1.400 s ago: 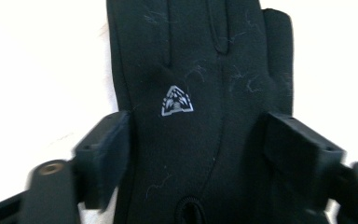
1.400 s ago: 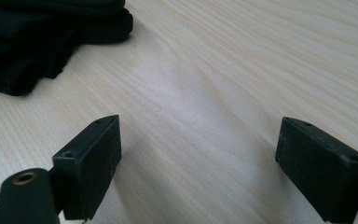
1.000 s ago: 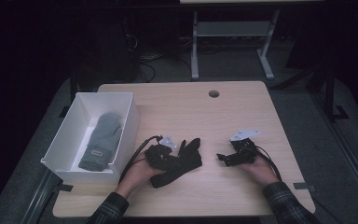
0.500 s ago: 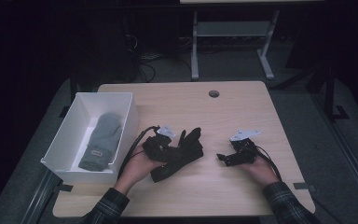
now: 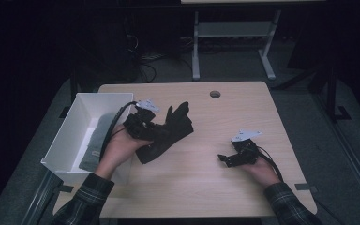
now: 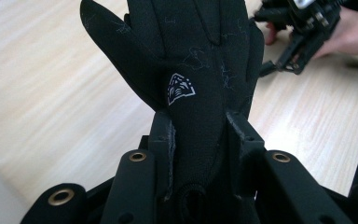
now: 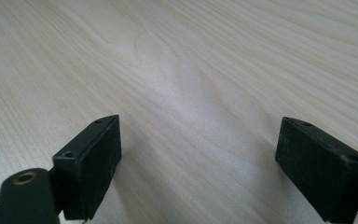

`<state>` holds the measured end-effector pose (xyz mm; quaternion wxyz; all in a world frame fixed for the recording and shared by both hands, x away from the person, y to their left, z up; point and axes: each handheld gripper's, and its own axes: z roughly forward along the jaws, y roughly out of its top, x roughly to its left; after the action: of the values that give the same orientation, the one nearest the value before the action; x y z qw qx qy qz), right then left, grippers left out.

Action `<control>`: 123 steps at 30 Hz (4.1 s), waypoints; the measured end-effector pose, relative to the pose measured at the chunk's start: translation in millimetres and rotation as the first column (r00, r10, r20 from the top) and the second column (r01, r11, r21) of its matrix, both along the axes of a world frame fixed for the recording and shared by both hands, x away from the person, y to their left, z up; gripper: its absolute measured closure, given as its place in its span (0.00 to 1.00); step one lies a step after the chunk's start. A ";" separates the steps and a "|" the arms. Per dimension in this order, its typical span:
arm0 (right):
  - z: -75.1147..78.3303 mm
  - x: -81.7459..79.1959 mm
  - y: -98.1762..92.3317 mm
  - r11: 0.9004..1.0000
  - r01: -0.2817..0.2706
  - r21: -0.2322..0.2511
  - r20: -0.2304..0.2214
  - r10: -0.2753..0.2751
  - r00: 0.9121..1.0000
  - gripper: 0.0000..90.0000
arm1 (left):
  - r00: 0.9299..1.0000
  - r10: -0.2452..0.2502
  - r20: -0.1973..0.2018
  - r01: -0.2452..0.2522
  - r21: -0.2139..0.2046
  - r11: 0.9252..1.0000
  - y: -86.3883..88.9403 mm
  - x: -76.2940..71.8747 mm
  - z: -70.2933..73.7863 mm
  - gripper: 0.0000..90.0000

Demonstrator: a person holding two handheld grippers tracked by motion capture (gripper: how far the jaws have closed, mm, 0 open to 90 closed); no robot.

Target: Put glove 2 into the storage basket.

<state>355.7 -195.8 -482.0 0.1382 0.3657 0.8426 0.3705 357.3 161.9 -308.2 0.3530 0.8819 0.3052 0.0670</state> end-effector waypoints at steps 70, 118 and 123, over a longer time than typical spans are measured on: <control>0.1 -0.2 1.0 1.000 0.005 0.001 -0.002 -0.005 1.000 0.16 | 0.827 0.558 -0.062 -0.542 0.171 0.822 185.6 24.8 -69.6 0.72; 0.1 -0.2 1.1 1.000 0.005 0.001 -0.002 -0.005 1.000 0.16 | 0.888 0.457 0.041 -0.459 0.057 0.887 160.9 20.9 -20.7 0.30; 0.1 -0.2 1.1 1.000 0.005 0.001 -0.002 -0.005 1.000 0.16 | 0.900 0.433 0.037 -0.434 0.024 0.900 148.4 20.6 -13.0 0.30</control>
<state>355.4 -194.7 -481.9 0.1382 0.3684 0.8415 0.3702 377.9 310.3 -321.2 0.3200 0.7961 0.4873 0.1622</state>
